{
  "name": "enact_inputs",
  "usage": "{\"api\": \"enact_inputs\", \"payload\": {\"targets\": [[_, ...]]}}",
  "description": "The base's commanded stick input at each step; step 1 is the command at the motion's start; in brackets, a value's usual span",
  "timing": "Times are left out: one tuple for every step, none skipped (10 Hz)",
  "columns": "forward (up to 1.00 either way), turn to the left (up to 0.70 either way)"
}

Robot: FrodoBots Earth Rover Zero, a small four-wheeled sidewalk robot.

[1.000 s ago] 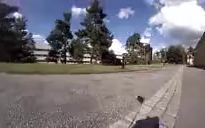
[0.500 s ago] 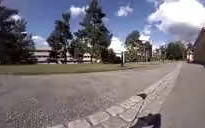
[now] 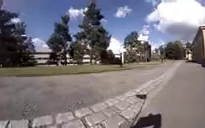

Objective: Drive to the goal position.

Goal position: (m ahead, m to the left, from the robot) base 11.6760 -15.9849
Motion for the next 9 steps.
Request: {"api": "enact_inputs", "payload": {"targets": [[0.0,-0.15],[0.0,-0.48],[0.0,-0.7],[0.0,-0.7],[0.0,-0.7],[0.0,-0.7],[0.0,-0.7],[0.0,-0.7],[0.0,-0.7]]}}
